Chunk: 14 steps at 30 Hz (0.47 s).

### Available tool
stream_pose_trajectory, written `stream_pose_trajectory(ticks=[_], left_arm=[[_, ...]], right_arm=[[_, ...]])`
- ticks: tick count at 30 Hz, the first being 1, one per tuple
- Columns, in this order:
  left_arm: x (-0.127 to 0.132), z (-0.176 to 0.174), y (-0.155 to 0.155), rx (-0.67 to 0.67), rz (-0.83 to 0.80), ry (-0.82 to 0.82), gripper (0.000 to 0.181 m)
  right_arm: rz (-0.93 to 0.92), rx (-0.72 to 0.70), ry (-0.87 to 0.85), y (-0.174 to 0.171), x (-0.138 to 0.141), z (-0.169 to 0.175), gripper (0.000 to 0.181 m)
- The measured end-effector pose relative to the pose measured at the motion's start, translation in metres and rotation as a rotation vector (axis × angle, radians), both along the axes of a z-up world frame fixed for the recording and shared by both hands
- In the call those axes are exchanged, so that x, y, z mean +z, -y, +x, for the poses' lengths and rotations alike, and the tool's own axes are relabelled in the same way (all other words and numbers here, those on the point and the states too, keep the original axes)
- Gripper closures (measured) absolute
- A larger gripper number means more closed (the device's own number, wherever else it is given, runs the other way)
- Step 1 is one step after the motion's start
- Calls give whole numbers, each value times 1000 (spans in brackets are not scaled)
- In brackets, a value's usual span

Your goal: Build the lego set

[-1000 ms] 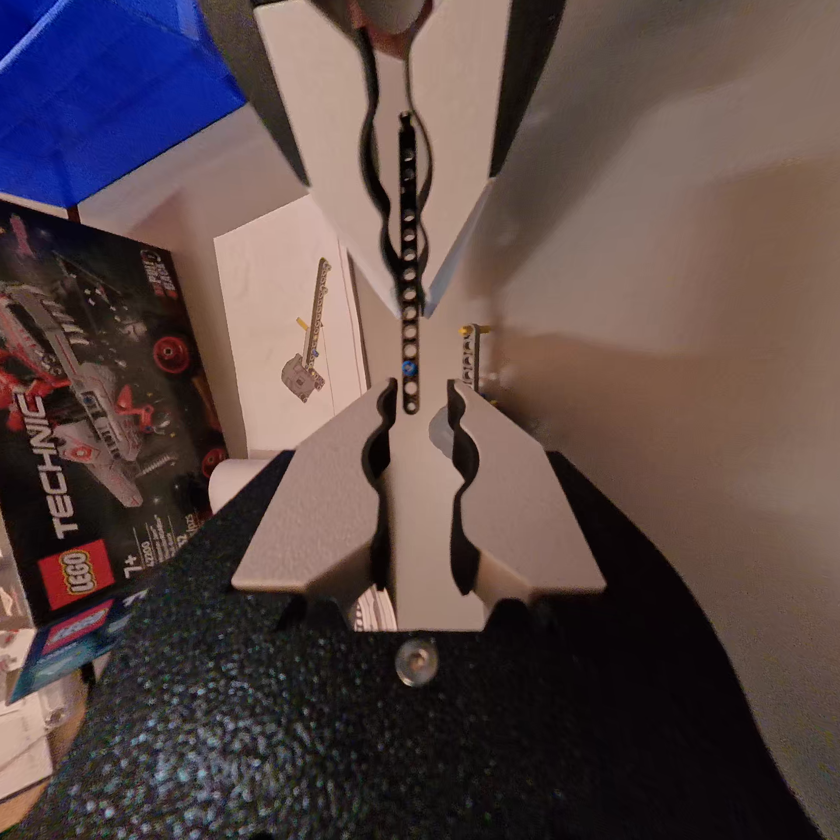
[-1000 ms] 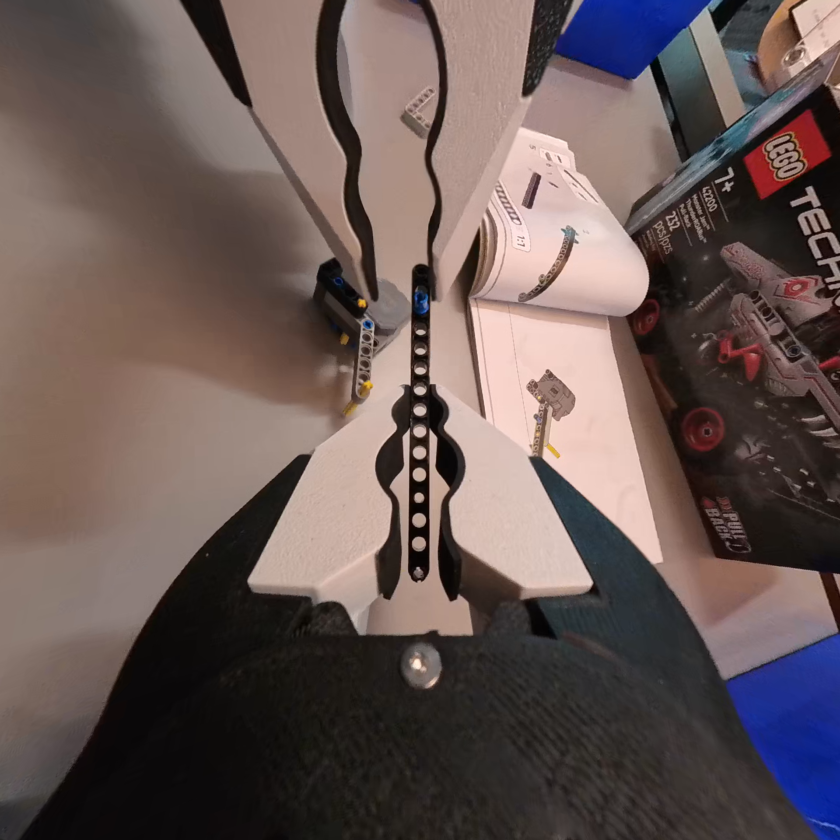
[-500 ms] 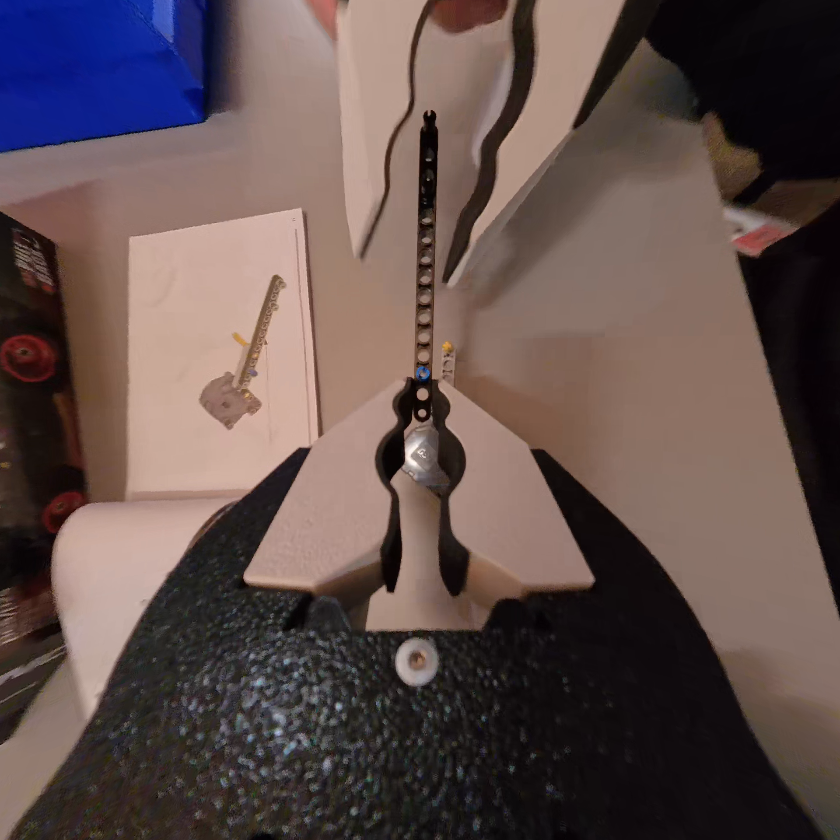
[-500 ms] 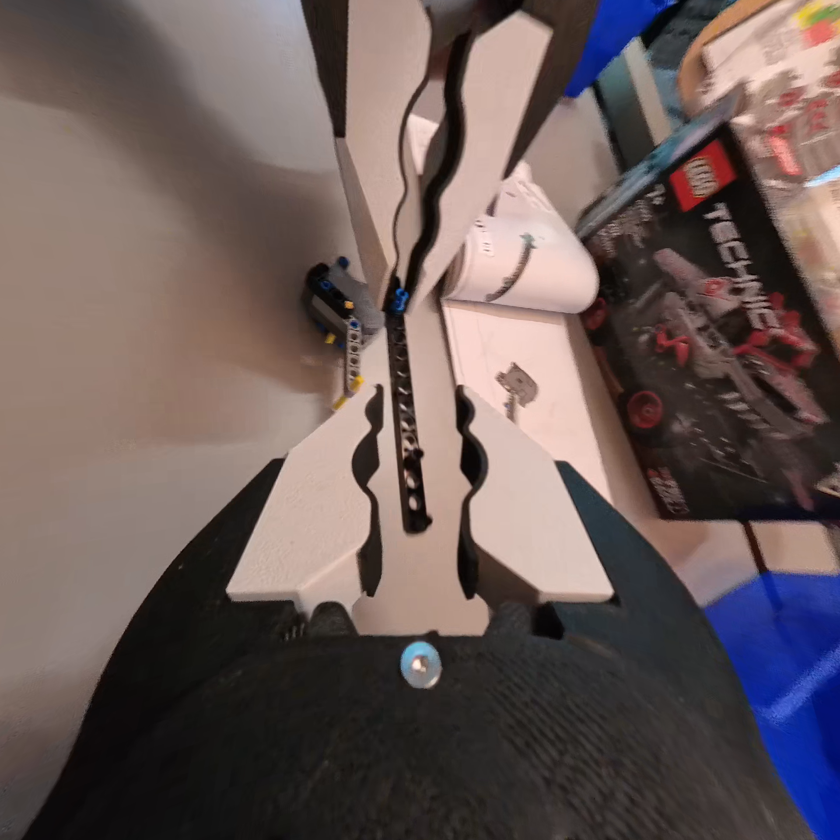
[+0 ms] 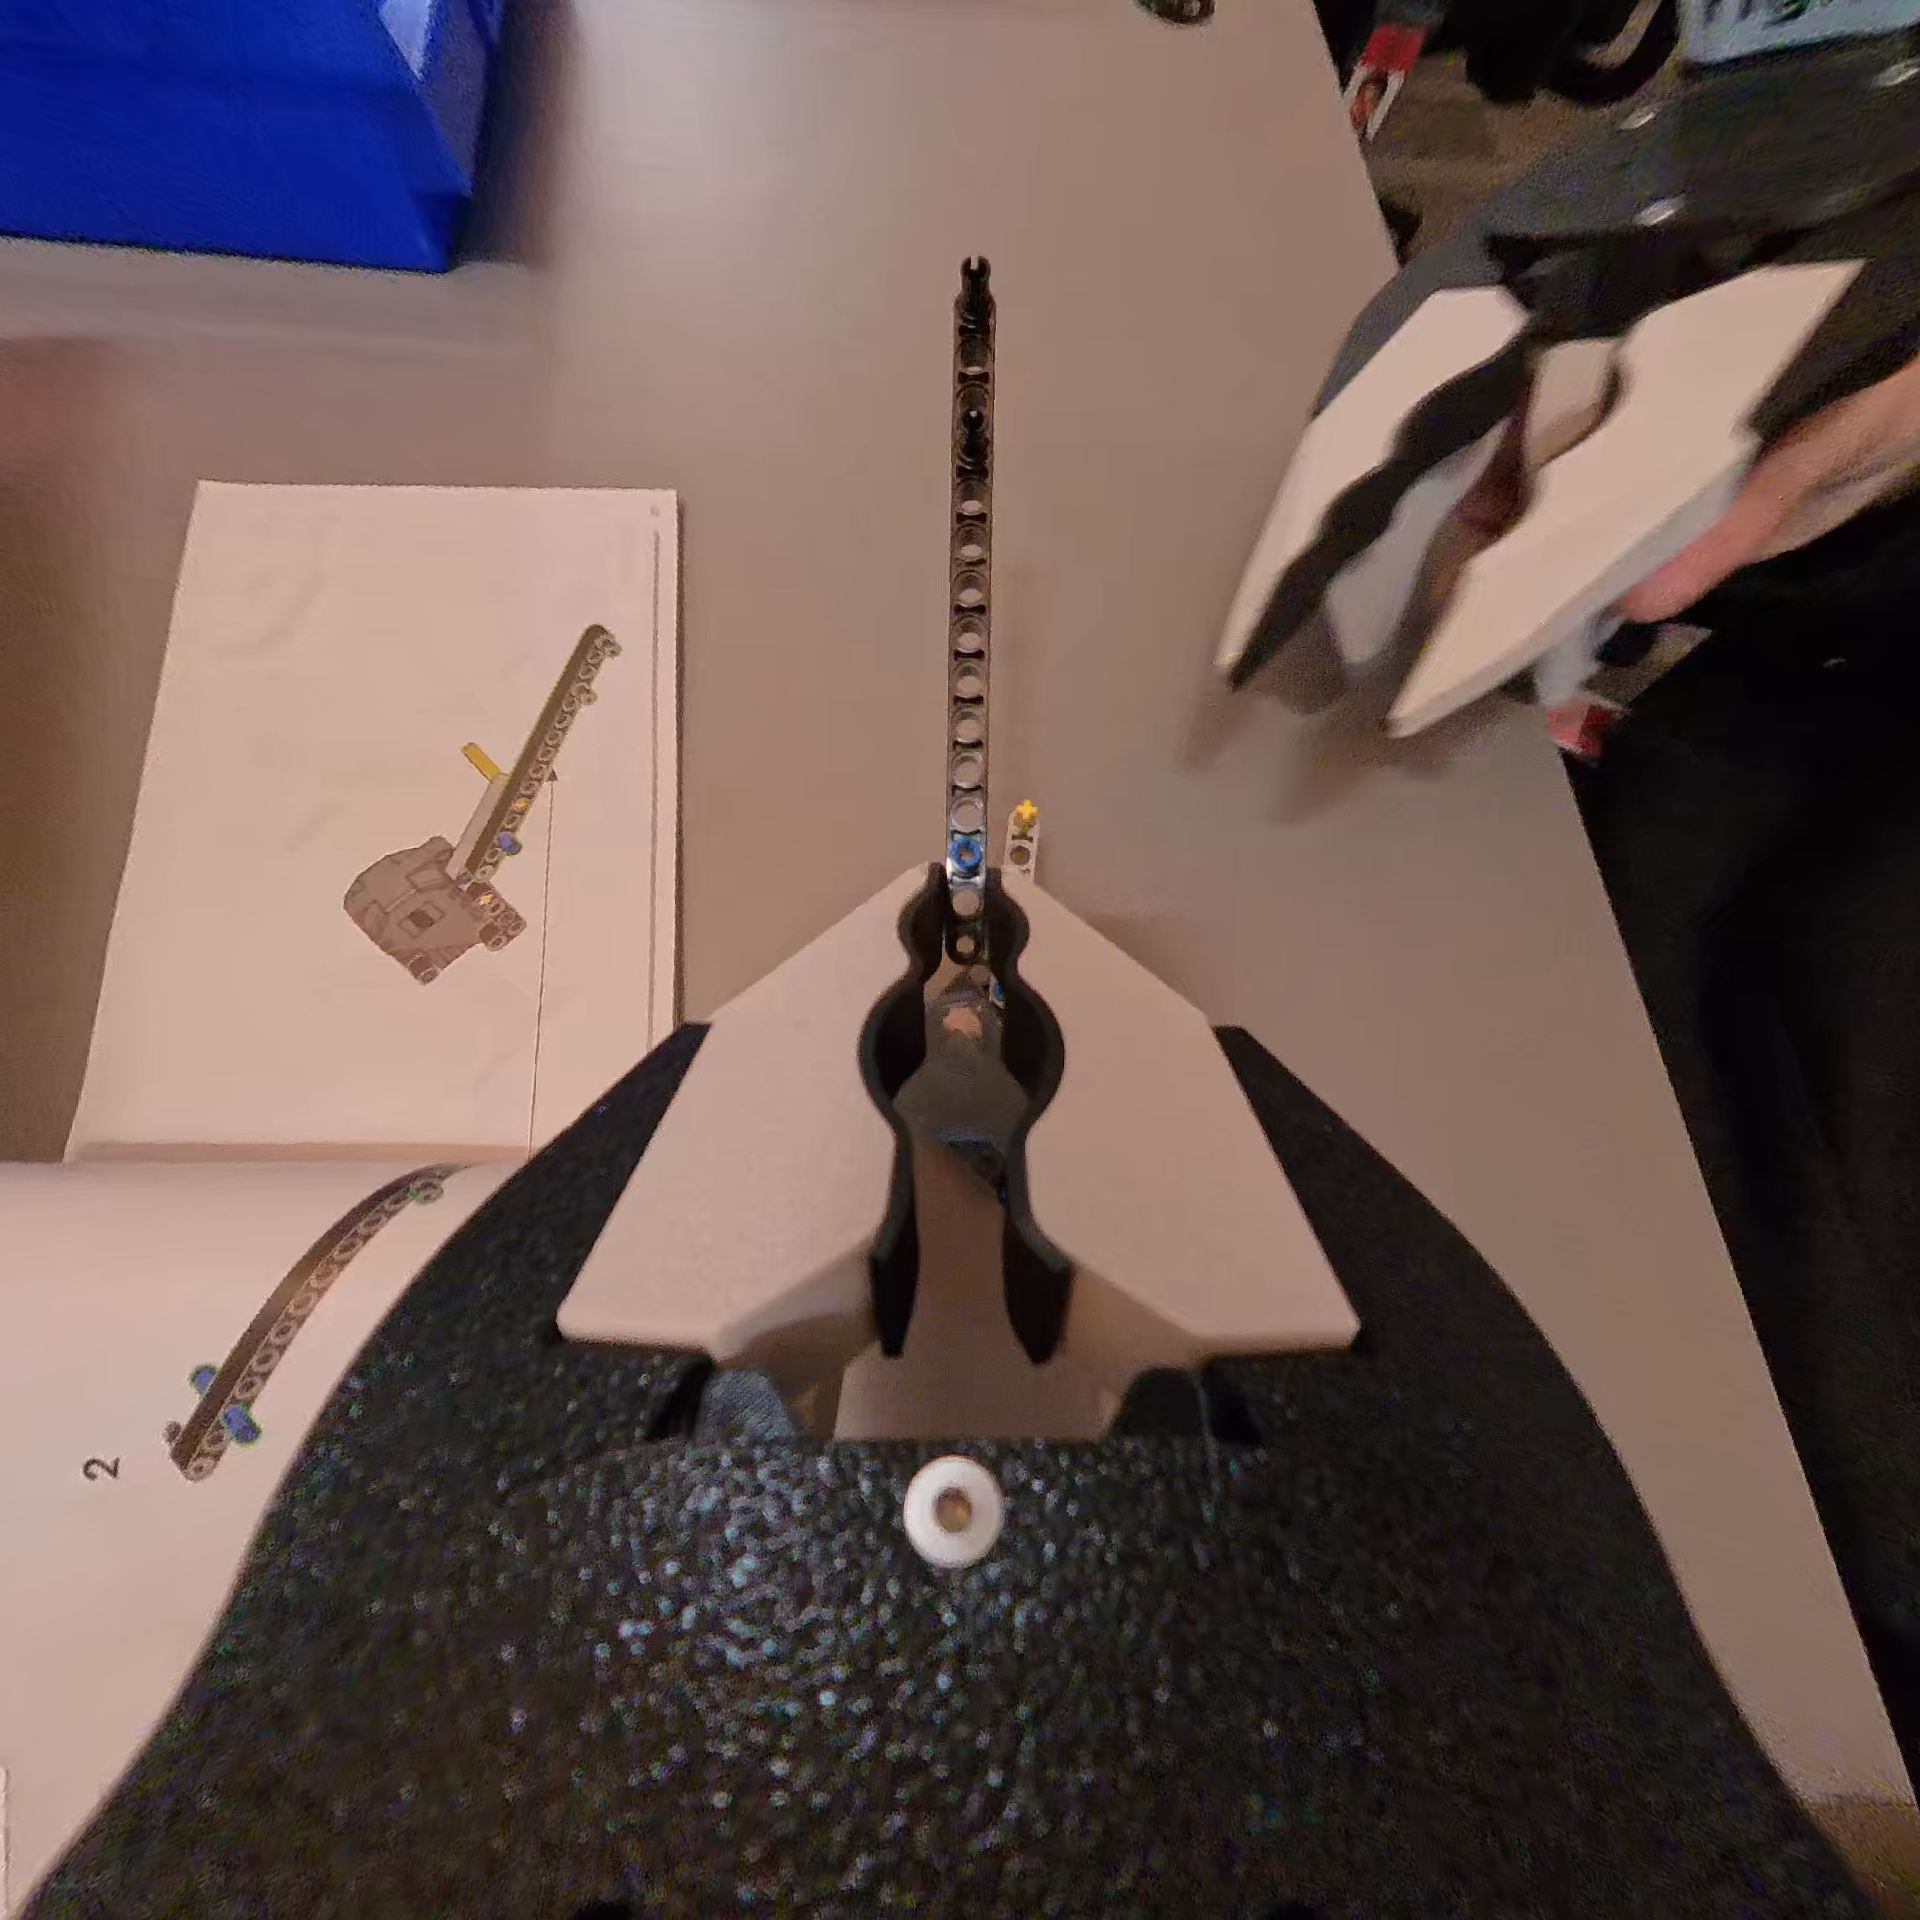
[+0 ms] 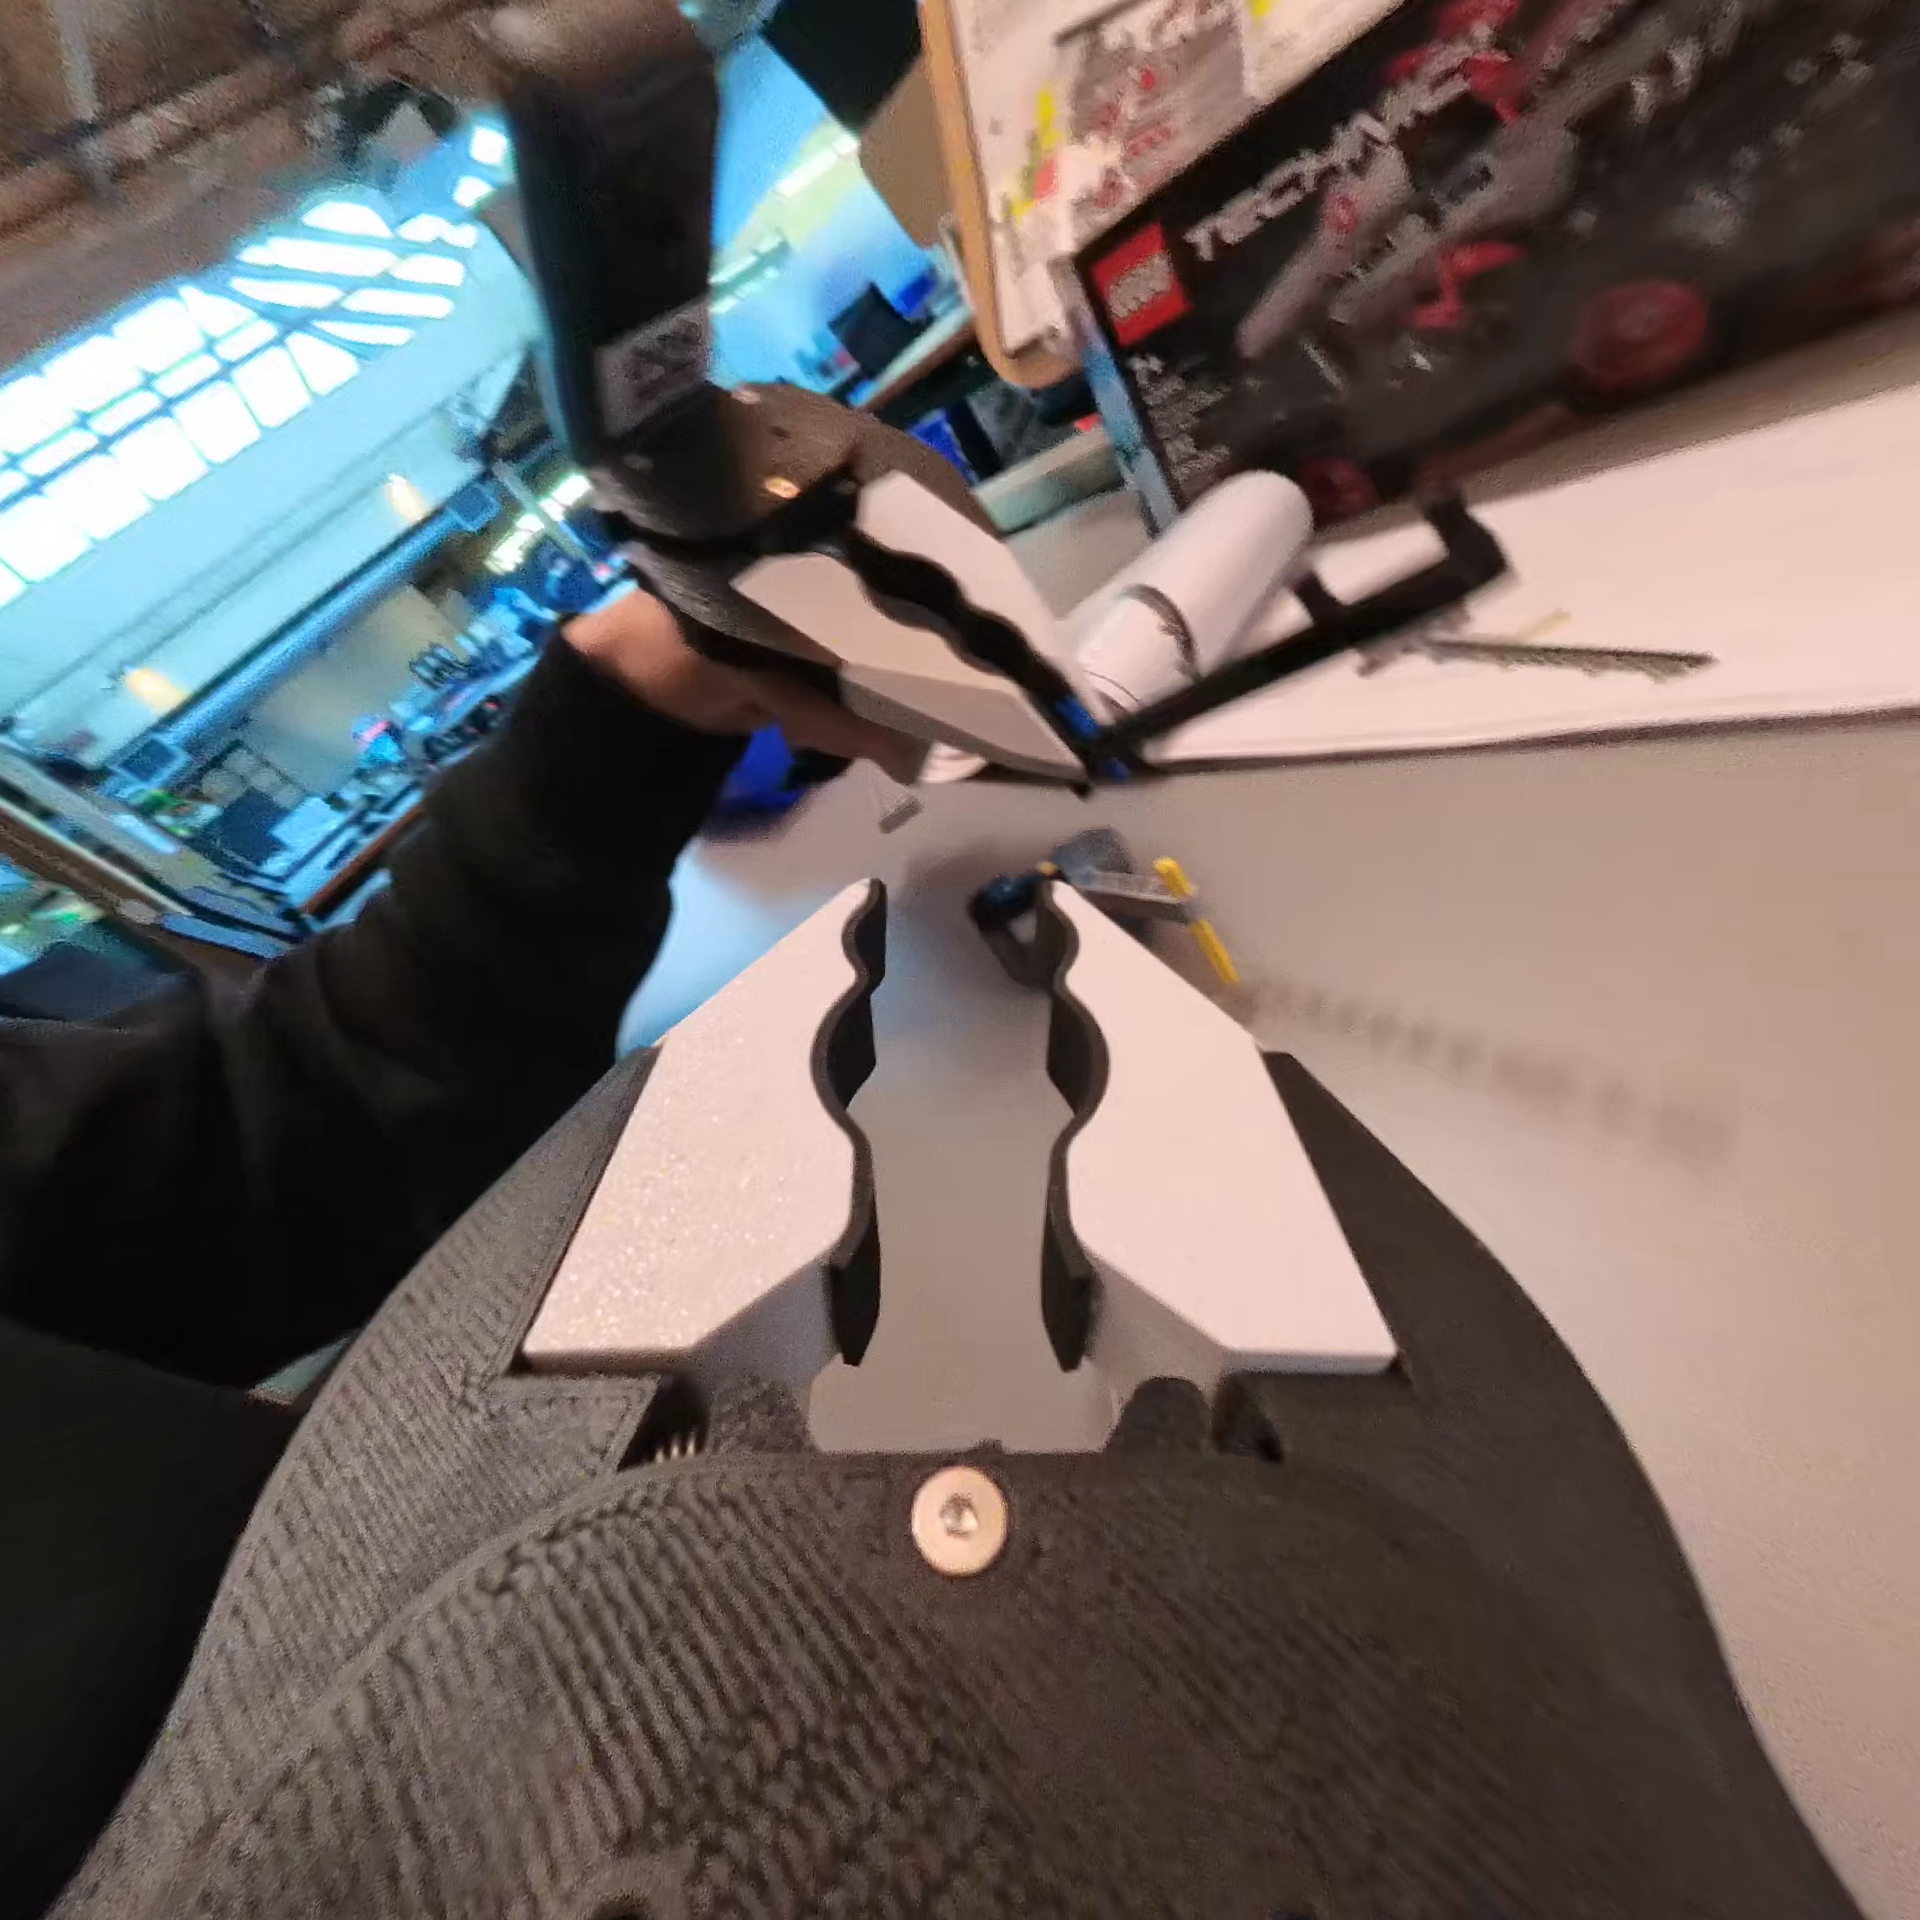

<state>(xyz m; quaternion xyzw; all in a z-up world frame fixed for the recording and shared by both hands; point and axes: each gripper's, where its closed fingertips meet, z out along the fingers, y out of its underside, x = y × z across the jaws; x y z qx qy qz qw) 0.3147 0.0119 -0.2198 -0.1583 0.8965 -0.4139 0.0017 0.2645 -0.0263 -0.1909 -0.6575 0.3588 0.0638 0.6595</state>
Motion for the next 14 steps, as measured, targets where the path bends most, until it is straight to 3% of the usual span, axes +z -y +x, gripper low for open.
stream_pose_trajectory(ticks=[1,3,5,7,11,14], left_arm=[[3,-1,-2,5,-23,5,176],[8,-2,-8,21,-44,19,176],[6,0,-22,63,3,49,176],[5,3,-40,150,34,60,176],[-8,-13,-76,346,33,-17,176],[-26,-33,-99,443,73,-51,176]], right_arm=[[-51,-11,-9,4,-10,4,151],[-171,-54,27,13,-25,15,141],[-205,-43,29,14,-31,21,143],[-268,25,34,8,-39,23,151],[-584,134,229,6,-60,42,134],[-603,299,293,-13,-66,40,134]])
